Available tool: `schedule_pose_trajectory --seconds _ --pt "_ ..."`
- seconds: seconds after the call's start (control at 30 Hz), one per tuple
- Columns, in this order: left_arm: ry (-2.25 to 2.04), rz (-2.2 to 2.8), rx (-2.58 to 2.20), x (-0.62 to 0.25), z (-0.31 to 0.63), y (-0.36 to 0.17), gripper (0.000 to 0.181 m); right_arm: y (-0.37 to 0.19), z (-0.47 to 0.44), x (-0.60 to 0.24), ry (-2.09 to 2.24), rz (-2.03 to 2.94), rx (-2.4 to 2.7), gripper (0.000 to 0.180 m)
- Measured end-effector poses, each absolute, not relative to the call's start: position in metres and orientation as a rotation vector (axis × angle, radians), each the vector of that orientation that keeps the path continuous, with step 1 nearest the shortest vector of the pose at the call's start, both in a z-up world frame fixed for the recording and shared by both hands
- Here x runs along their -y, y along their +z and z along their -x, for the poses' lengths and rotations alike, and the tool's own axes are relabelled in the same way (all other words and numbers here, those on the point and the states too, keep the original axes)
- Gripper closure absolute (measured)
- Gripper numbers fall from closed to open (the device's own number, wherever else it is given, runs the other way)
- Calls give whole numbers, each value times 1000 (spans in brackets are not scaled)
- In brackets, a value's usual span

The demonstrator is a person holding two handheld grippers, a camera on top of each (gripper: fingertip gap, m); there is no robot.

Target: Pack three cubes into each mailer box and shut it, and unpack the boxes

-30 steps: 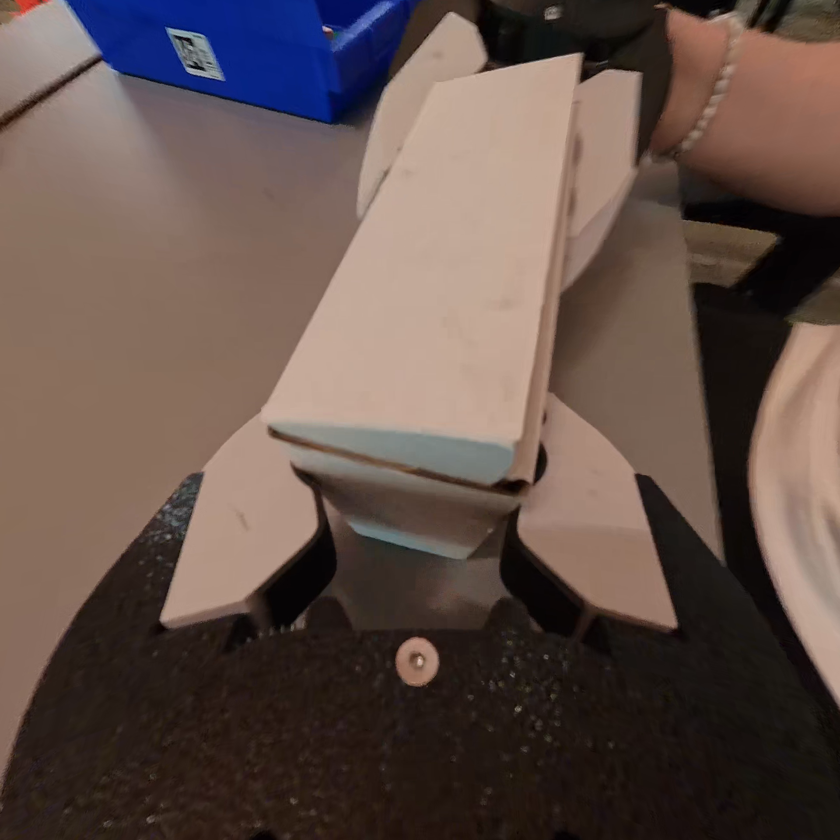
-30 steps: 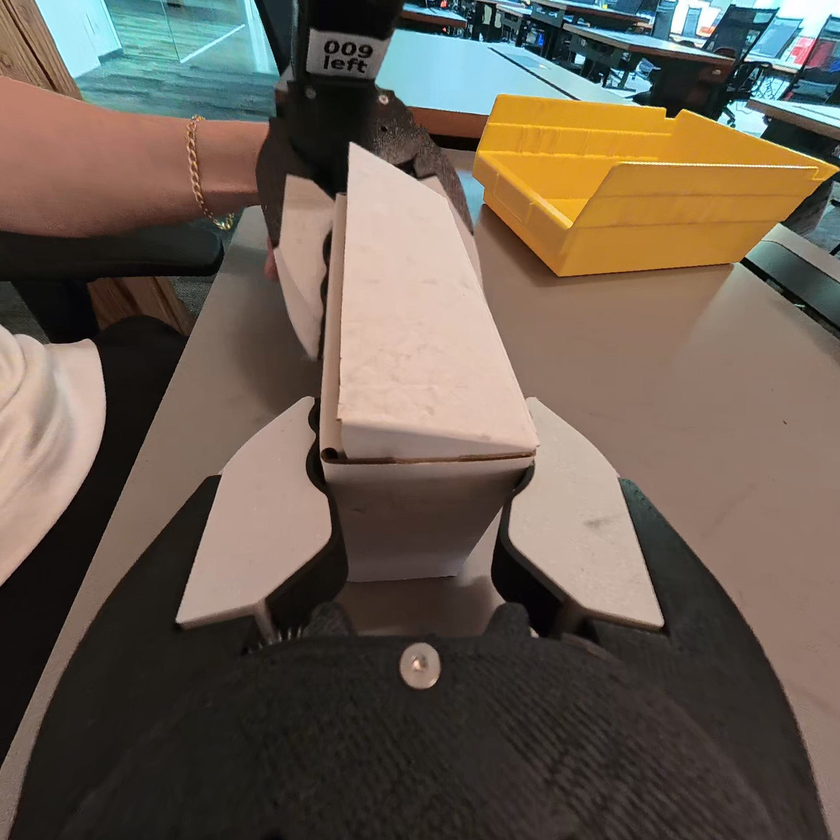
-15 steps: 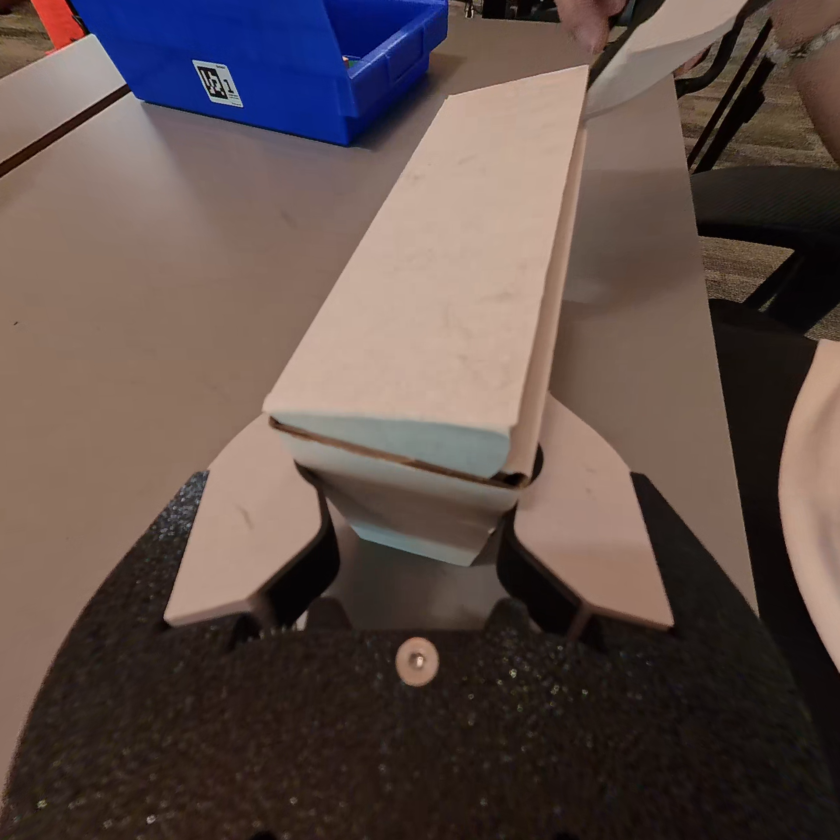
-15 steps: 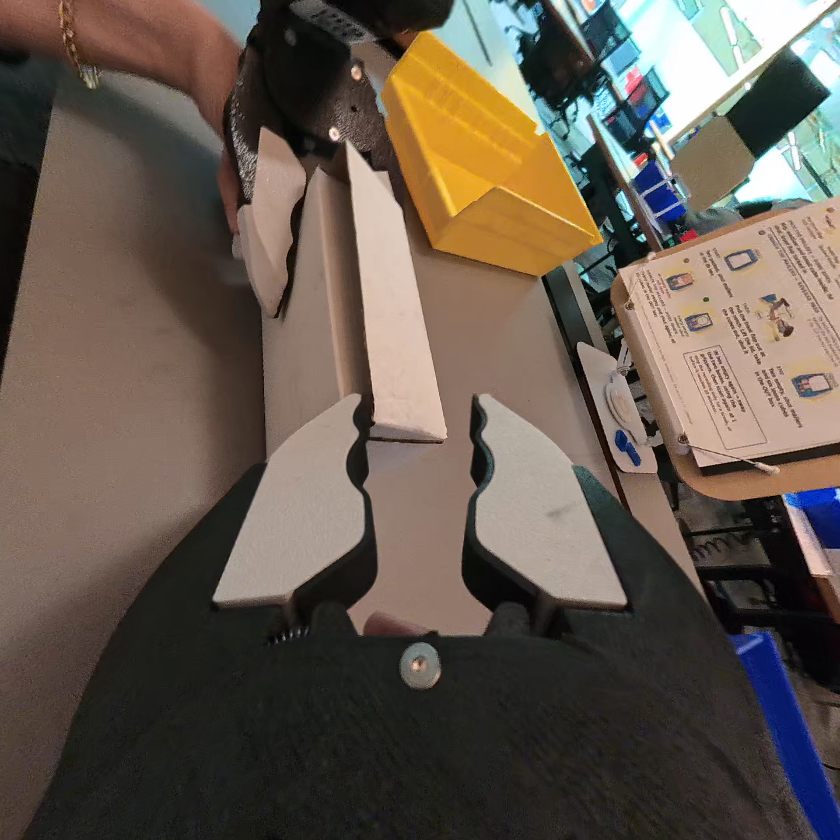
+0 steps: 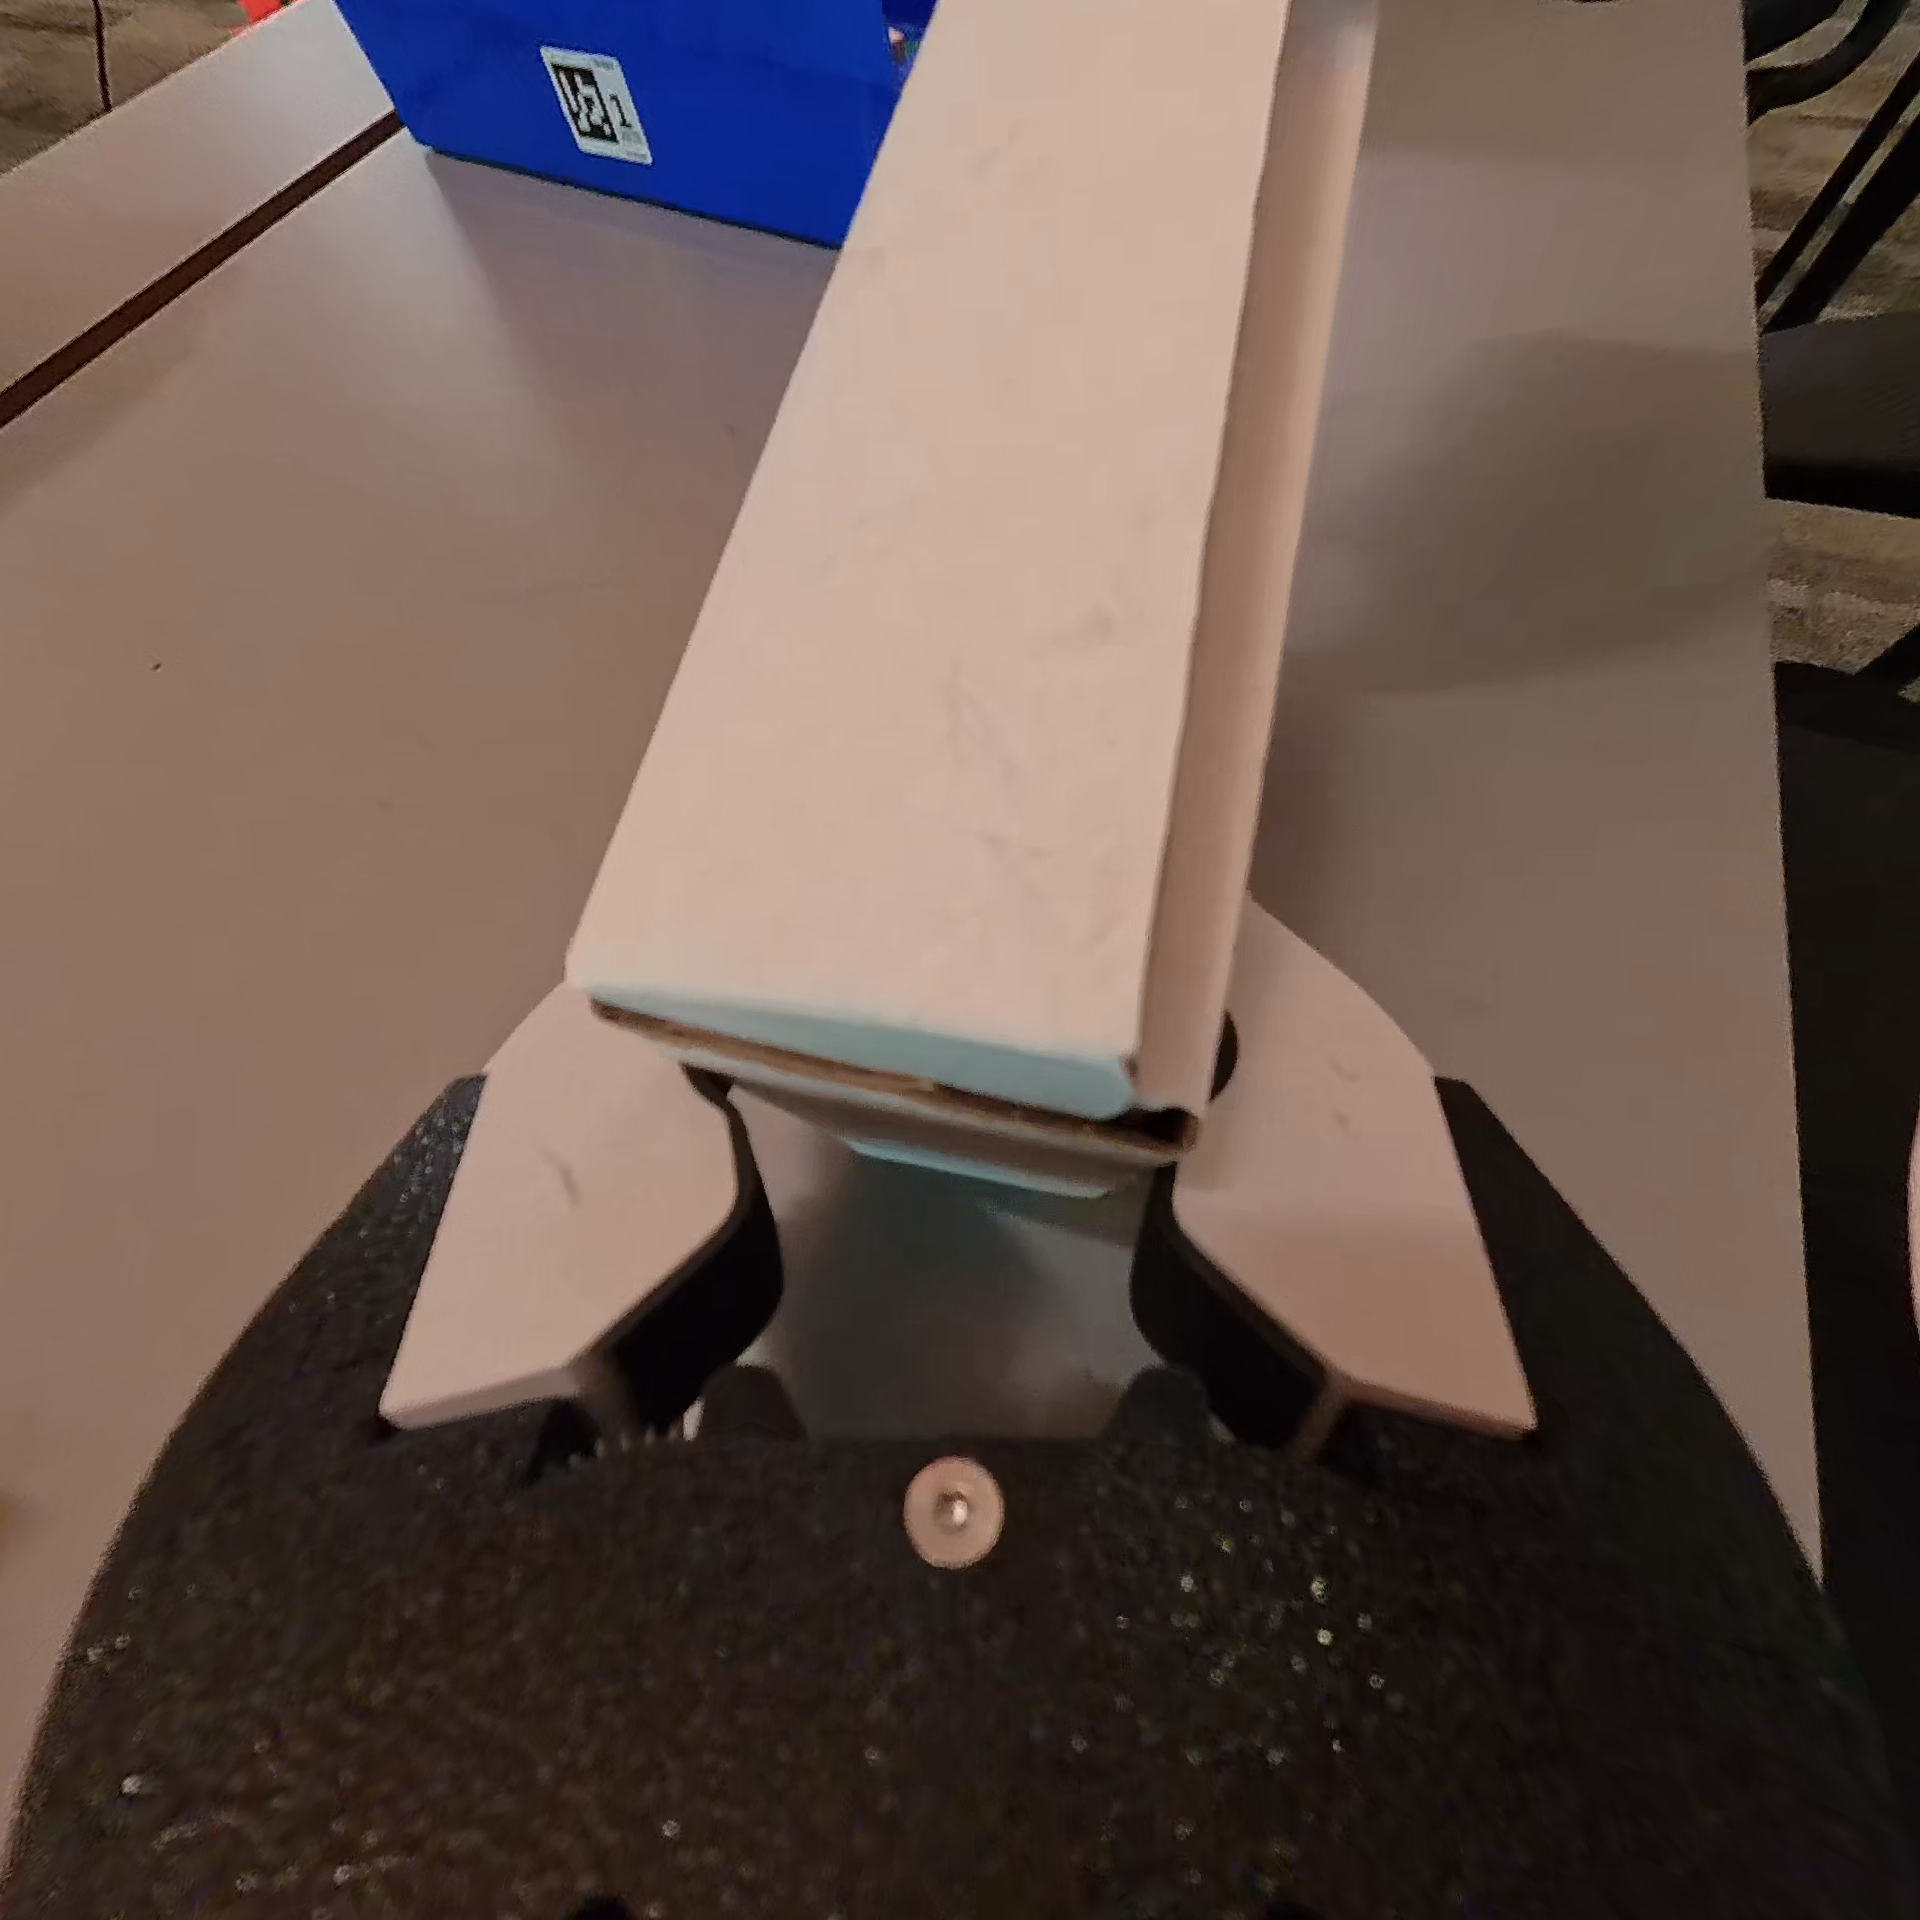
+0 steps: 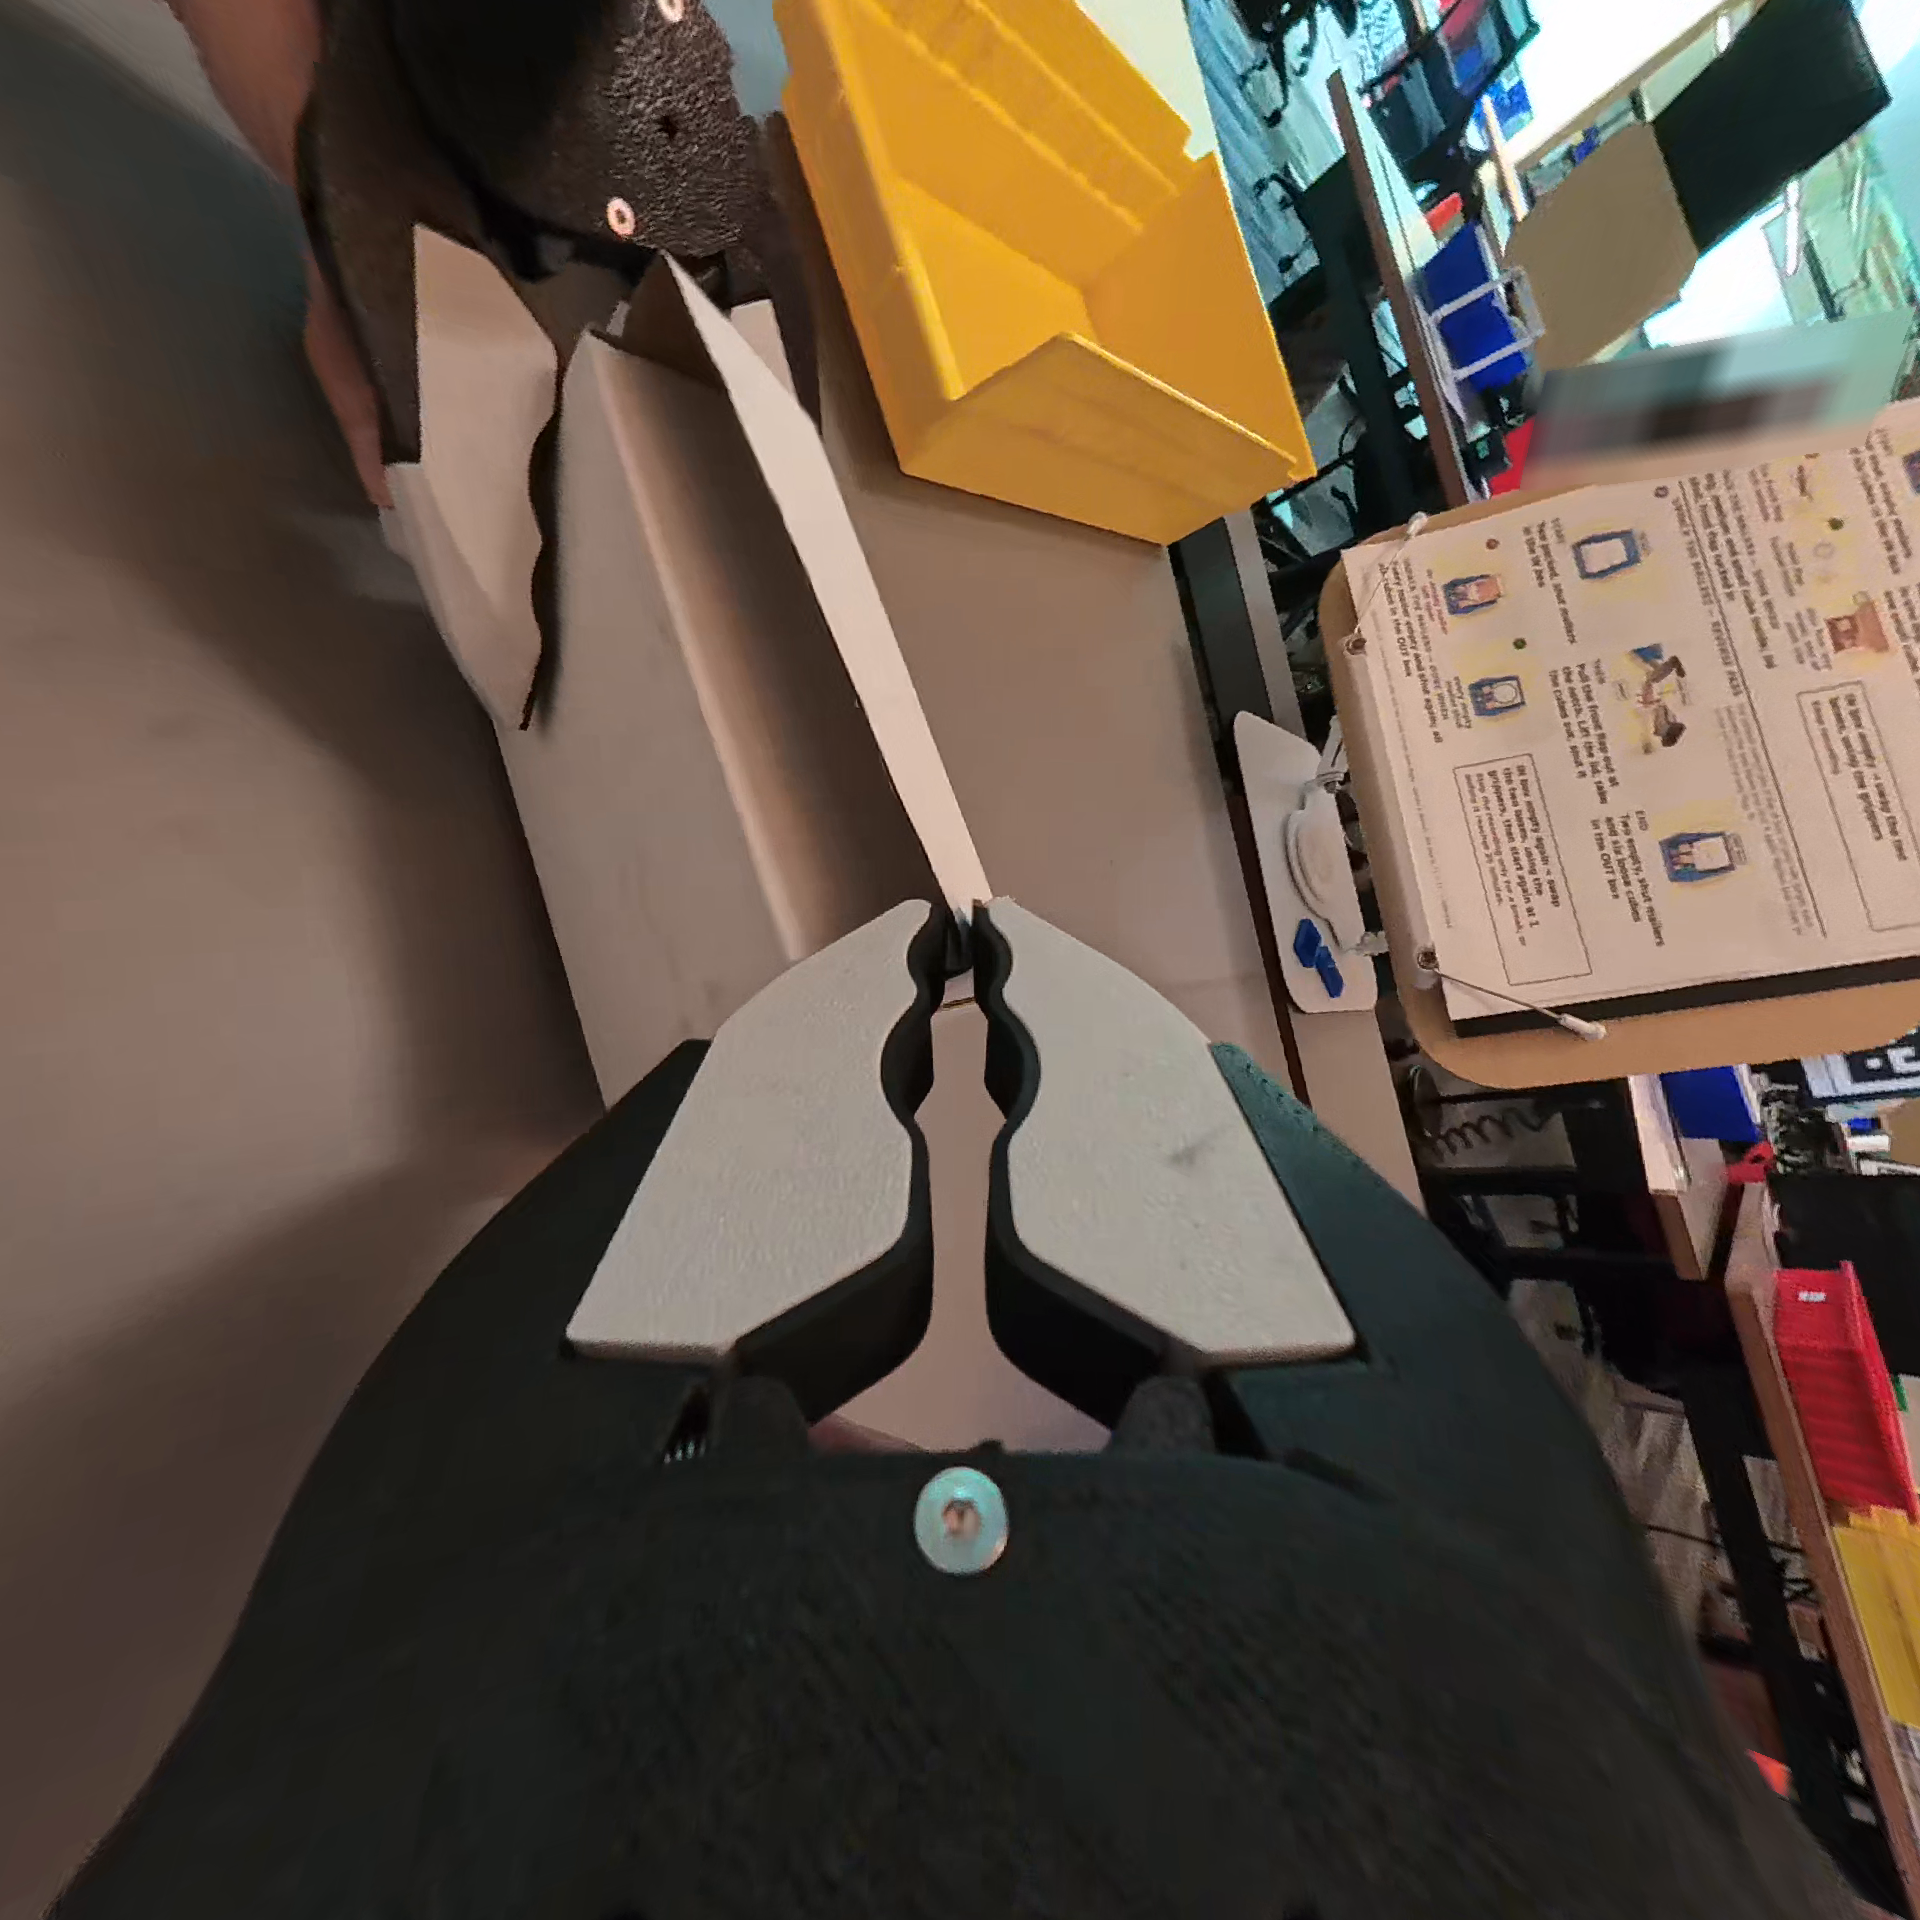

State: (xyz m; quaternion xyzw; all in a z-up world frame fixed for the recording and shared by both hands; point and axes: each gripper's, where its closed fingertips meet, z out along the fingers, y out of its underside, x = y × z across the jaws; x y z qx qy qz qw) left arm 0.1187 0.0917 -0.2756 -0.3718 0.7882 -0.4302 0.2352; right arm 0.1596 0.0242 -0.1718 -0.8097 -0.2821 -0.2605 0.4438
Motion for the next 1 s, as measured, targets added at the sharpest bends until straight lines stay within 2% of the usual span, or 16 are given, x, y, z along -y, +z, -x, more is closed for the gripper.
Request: schedule_pose_trajectory --seconds 0.1,0.3,0.47,0.63,0.8,0.9,1.0 --pt "-1184 1038 -2166 -94 -119 -276 96 -169 -160 -29 -635 1995 653 174" --pt "-1224 987 -2119 -81 -128 -271 93 -200 -163 -21 -715 2101 835 167" --pt "-1179 995 -2124 -81 -130 -274 94 -198 -173 -25 -846 2068 852 176" --pt "-1146 972 -2147 -80 -129 -276 95 -187 -173 -28 -574 2144 684 176" --pt "-1152 986 -2125 -78 -132 -274 93 -193 -179 -25 -634 2206 736 176" --pt "-967 990 -2113 -103 -128 -273 88 -193 -180 -23 -615 2202 702 176" --pt "-959 988 -2031 -127 -111 -231 103 -192 -183 -20 -645 2195 672 177"
